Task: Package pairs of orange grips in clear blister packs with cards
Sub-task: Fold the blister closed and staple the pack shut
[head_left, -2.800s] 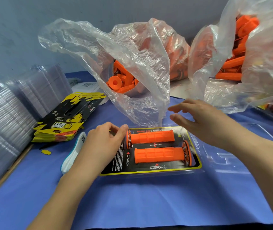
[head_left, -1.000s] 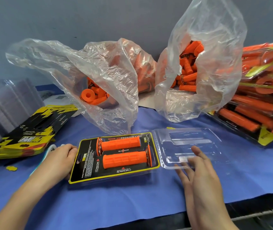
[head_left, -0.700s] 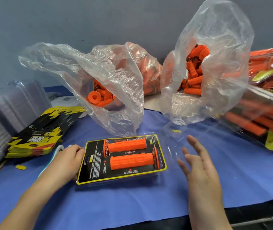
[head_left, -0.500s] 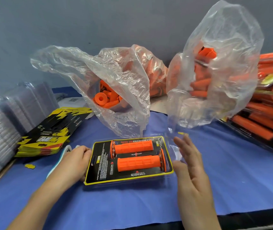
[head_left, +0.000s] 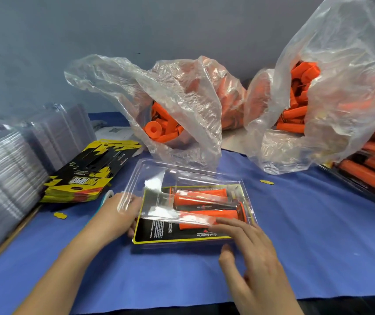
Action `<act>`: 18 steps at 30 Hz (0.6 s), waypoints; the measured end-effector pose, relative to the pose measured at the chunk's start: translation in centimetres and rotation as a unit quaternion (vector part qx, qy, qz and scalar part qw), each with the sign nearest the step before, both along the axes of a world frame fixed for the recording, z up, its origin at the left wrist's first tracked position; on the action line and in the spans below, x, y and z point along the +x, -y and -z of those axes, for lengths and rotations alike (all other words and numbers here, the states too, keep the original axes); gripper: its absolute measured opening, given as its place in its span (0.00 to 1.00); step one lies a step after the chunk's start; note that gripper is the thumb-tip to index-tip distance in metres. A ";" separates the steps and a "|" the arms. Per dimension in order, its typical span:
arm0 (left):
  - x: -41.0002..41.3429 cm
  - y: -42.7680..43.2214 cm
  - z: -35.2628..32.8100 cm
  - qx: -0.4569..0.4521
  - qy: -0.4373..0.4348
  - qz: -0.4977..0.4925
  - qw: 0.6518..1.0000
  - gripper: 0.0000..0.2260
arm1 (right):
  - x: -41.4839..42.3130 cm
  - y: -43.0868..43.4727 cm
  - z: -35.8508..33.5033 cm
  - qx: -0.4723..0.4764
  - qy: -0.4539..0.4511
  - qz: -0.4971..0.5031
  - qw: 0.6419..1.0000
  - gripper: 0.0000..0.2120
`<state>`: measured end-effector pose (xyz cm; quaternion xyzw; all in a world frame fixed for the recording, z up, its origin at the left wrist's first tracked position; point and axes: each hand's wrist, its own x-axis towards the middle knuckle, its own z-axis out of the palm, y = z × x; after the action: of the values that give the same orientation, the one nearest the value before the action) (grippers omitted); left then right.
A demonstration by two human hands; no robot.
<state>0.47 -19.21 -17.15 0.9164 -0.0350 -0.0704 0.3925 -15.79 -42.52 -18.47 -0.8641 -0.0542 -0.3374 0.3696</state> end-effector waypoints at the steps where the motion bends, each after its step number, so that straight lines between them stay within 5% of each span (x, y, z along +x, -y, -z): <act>1: 0.1 -0.1 -0.1 -0.021 -0.018 0.007 1.000 0.13 | 0.1 0.1 0.0 -0.012 0.004 0.005 1.000 0.17; 6: 0.7 -0.8 -0.8 -0.156 -0.105 -0.067 0.980 0.12 | 0.3 0.4 0.3 -0.104 0.028 0.039 0.993 0.15; 18: -0.3 0.2 -2.2 -0.207 -0.174 -0.074 0.960 0.20 | 1.9 2.4 1.2 -0.269 0.092 0.102 0.953 0.13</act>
<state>0.17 -19.40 -14.93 0.7887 0.0875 -0.1911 0.5778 -13.86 -44.94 -19.68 -0.8977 -0.0883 -0.4241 0.0804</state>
